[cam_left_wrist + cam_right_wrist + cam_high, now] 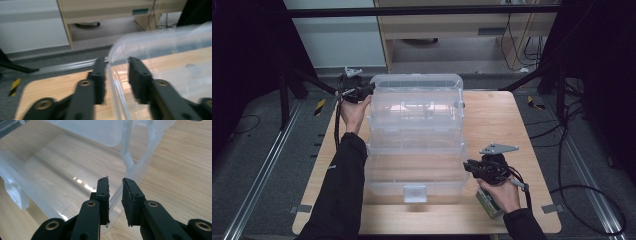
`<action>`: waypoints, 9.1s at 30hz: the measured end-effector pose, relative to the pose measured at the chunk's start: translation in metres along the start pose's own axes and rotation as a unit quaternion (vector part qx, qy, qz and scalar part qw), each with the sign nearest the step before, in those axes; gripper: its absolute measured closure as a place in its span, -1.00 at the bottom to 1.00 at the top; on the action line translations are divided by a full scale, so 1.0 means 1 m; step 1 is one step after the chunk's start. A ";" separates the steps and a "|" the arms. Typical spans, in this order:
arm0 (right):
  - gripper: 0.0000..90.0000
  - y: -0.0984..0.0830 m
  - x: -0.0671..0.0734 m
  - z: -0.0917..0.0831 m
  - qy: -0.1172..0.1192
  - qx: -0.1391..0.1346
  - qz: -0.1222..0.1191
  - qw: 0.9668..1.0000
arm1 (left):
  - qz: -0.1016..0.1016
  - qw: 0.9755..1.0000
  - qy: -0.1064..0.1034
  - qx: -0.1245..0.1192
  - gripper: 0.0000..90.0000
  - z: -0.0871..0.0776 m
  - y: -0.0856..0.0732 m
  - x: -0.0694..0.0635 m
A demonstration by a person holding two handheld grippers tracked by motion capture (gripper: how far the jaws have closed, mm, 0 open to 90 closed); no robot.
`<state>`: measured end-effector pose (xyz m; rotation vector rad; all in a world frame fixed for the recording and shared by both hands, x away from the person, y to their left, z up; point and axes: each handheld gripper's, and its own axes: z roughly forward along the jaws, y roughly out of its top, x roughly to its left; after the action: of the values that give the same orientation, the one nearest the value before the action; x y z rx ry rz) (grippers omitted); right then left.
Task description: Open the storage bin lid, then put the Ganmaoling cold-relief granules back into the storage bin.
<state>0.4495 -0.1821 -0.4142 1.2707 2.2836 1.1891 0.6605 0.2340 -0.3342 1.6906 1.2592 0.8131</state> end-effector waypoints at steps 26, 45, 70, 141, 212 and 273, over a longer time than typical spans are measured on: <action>0.72 0.002 -0.001 0.000 0.006 0.001 0.004 1.000 | 0.010 0.999 -0.026 0.023 -0.18 -0.105 -0.054 0.041; 0.69 0.004 -0.001 0.001 0.005 0.009 0.004 1.000 | 0.044 0.994 -0.080 0.060 -0.19 -0.161 -0.123 0.003; 0.68 0.005 0.002 0.002 -0.006 0.012 -0.003 1.000 | 0.061 0.979 -0.135 0.139 0.48 -0.151 -0.160 -0.035; -0.72 0.013 -0.024 -0.057 -0.079 0.131 0.002 0.988 | 0.030 0.994 -0.031 0.097 -0.31 -0.137 -0.178 0.032; -0.91 -0.013 -0.013 -0.024 -0.073 0.319 -0.009 0.945 | 0.037 0.992 -0.001 0.122 -0.05 -0.133 -0.182 0.041; -0.62 0.012 -0.020 -0.043 -0.077 0.289 -0.015 0.954 | 0.037 0.991 -0.010 0.131 -0.05 -0.132 -0.183 0.039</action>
<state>0.4434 -0.2175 -0.3806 1.4376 2.6088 0.3868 0.4827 0.3273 -0.4435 1.9586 1.3430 0.6952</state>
